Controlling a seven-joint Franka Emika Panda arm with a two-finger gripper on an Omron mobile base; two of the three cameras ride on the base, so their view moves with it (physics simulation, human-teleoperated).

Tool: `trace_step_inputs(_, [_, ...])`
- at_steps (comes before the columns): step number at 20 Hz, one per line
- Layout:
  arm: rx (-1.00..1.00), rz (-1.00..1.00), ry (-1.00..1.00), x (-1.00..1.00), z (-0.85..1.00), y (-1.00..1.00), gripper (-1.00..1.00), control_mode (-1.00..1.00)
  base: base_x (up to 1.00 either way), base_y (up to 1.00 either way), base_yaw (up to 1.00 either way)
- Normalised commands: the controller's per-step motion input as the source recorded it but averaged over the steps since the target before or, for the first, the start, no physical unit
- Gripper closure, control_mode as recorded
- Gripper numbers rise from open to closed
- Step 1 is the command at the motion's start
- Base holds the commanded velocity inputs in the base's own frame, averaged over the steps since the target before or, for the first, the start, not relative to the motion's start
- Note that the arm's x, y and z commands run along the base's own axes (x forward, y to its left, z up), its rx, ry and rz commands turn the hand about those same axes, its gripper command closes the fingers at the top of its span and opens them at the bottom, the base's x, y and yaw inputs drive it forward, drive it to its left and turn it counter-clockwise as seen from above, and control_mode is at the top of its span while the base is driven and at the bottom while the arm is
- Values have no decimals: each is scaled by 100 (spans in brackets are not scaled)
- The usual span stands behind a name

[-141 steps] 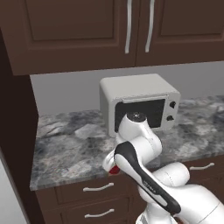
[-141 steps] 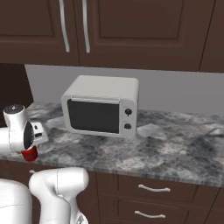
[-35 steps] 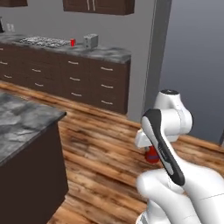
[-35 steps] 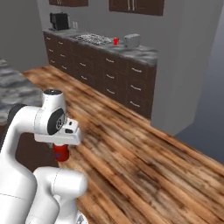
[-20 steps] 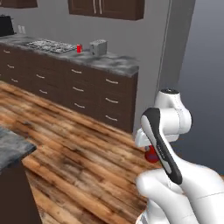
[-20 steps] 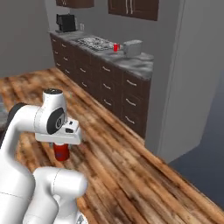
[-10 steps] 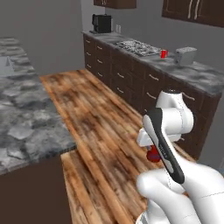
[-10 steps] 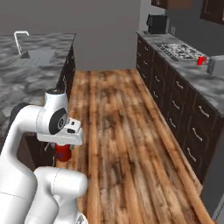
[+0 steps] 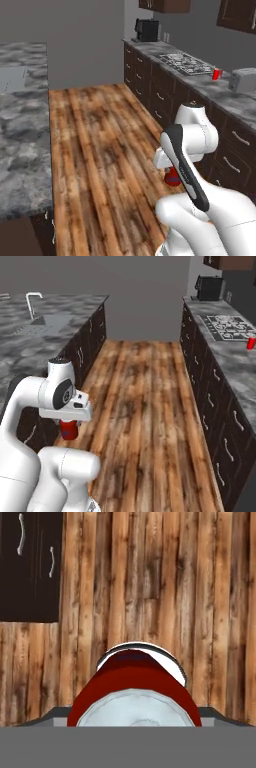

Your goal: Four empty soda cans are scattered around the kitchen. Gather all the cans and cluster them next to the stove for recycling.

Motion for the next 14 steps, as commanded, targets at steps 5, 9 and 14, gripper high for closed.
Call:
trace_step_inputs(5, [0,0,0,0,0,0,100,100,100,-48,2])
trace_step_inputs(9, [0,0,0,0,0,0,100,100,100,3,-8])
trace_step_inputs(14, [0,0,0,0,0,0,100,100,100,8,-18])
